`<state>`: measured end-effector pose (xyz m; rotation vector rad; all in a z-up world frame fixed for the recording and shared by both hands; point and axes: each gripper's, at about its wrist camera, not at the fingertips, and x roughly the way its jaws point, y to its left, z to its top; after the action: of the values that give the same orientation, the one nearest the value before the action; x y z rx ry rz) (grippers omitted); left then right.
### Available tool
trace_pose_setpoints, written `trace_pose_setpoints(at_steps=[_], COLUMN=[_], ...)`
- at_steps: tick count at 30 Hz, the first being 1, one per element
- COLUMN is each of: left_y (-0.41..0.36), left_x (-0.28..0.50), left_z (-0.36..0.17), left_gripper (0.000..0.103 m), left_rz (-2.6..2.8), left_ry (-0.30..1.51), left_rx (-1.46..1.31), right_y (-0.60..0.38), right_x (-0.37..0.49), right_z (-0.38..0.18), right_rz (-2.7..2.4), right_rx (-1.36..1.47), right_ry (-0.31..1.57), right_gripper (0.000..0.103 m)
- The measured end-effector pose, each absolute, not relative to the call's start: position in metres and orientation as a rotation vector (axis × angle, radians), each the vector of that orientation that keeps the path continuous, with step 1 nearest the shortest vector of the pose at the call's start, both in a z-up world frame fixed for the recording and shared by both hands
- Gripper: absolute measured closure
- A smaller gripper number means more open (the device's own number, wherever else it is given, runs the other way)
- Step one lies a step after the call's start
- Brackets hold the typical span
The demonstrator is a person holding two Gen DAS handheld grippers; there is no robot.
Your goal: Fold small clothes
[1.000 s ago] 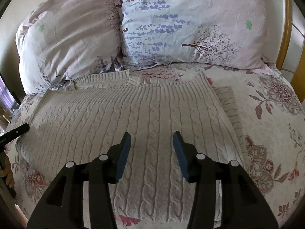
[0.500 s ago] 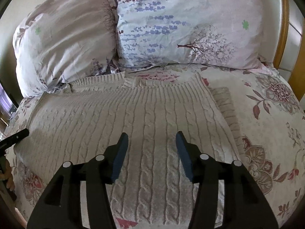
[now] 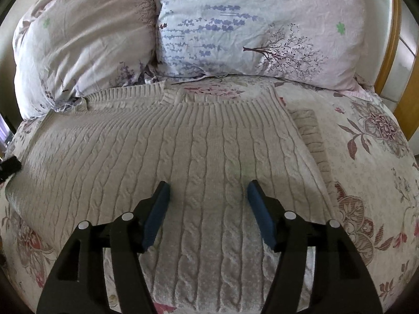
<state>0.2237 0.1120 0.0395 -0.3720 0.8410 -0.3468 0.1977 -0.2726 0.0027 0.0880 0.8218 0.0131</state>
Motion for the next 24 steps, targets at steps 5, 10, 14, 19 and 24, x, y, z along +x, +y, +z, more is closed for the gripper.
trace_pose_setpoints(at_steps=[5, 10, 14, 19, 24], left_y=[0.148, 0.167, 0.171, 0.170, 0.166], left_x=[0.236, 0.256, 0.263, 0.270, 0.272], left_z=[0.049, 0.034, 0.025, 0.016, 0.011], left_gripper=[0.034, 0.034, 0.034, 0.034, 0.035], left_rz=[-0.294, -0.262, -0.252, -0.241, -0.259], left_ry=[0.820, 0.878, 0.899, 0.924, 0.926], left_rx=[-0.490, -0.587, -0.627, -0.637, -0.642], right_y=[-0.273, -0.258, -0.232, -0.209, -0.198], right_x=[0.199, 0.199, 0.209, 0.222, 0.226], right_z=[0.007, 0.022, 0.026, 0.022, 0.015], right_rz=[0.006, 0.071, 0.122, 0.142, 0.115], right_rx=[0.102, 0.119, 0.087, 0.045, -0.025], right_ry=[0.828, 0.774, 0.781, 0.796, 0.812], right_gripper=[0.038, 0.038, 0.038, 0.037, 0.034])
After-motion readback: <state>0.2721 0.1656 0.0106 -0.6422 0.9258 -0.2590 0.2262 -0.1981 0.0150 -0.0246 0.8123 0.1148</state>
